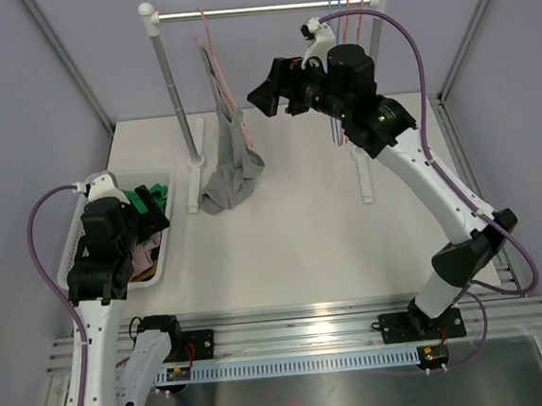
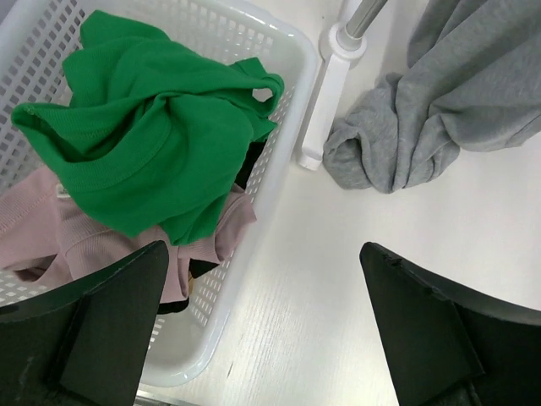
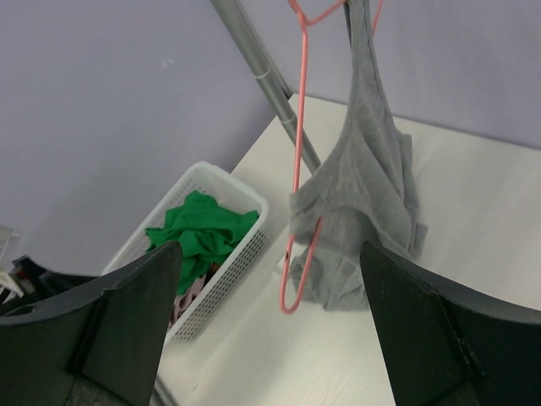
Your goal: Remove the tank top from the hanger
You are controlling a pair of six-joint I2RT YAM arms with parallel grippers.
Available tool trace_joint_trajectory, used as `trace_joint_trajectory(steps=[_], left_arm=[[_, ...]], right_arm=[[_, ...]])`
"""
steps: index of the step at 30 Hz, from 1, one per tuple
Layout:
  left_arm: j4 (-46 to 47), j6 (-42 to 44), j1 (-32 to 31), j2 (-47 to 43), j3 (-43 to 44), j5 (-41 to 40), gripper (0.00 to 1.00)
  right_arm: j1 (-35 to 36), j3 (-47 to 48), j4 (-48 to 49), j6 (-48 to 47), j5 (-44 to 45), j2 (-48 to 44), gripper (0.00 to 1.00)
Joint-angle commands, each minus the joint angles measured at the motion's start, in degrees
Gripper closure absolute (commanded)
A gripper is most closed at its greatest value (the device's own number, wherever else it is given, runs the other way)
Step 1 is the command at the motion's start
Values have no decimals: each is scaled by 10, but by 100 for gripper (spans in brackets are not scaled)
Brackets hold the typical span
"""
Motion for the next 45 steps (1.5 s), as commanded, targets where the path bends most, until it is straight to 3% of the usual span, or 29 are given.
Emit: trace_joint_trajectory(steps=[1, 8, 12, 15, 16, 21, 23, 27, 31, 37, 45], left_arm=[[42, 12, -7, -15, -22, -1, 1], [52, 14, -8, -11, -31, 45, 1], [56, 14, -8, -18, -33, 60, 1], [62, 16, -14, -21, -36, 75, 1], [61, 17, -17, -19, -36, 78, 1], [62, 18, -25, -14, -36, 92, 1], [63, 19, -27, -15, -37, 94, 1], [64, 20, -33, -16, -38, 99, 1], [64, 21, -37, -12, -39, 101, 1], [64, 22, -41, -9, -39, 101, 1], [64, 22, -41, -6, -40, 102, 1]], right_arm=[[31, 111, -25, -72, 97, 80, 7], [67, 331, -107, -131, 177, 257, 16], [75, 436, -124, -150, 193, 344, 26], [79, 448, -108, -170, 204, 368, 44], [79, 451, -105, -173, 206, 371, 56], [83, 452, -82, -184, 218, 374, 71], [83, 453, -79, -188, 218, 375, 74], [83, 455, -73, -198, 216, 381, 70], [83, 465, -68, -201, 216, 386, 73], [83, 467, -65, -198, 216, 387, 94], [83, 460, -60, -189, 230, 373, 100]])
